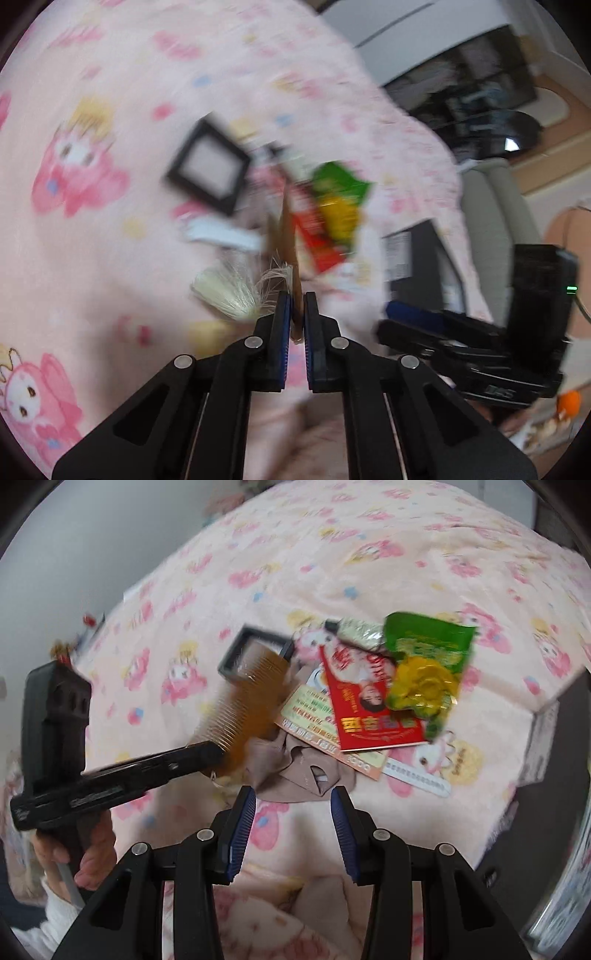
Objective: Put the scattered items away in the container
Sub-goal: 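Grasp the wooden comb with the right gripper and lift it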
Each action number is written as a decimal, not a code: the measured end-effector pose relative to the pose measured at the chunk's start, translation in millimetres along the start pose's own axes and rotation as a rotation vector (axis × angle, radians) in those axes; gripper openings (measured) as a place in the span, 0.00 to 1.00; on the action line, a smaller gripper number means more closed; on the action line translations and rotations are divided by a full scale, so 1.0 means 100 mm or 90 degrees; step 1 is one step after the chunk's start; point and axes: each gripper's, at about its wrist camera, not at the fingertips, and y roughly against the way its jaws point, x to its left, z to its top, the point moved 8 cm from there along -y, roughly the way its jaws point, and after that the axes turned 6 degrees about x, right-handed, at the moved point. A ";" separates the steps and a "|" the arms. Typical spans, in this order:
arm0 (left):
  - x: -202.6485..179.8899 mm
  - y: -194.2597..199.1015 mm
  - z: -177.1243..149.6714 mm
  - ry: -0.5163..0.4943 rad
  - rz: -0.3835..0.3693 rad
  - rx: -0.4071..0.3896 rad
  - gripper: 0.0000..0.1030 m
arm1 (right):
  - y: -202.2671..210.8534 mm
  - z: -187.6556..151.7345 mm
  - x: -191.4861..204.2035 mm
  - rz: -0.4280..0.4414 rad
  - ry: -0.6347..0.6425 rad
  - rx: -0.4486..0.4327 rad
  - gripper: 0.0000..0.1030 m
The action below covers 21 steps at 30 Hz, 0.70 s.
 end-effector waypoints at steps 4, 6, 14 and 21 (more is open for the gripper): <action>-0.60 0.02 0.05 -0.087 -0.021 0.004 0.03 | 0.42 -0.08 -0.11 0.052 -0.059 -0.078 0.37; -0.73 -0.02 0.05 -0.115 0.019 0.001 0.03 | 0.60 -0.15 -0.22 0.037 -0.082 -0.115 0.38; -0.21 -0.37 -0.01 -0.061 0.098 0.088 0.18 | 0.45 -0.45 -0.44 0.032 -0.122 -0.055 0.43; 0.10 -0.50 -0.26 -0.034 0.049 0.151 0.26 | -0.05 -0.32 -0.48 0.056 -0.126 0.004 0.43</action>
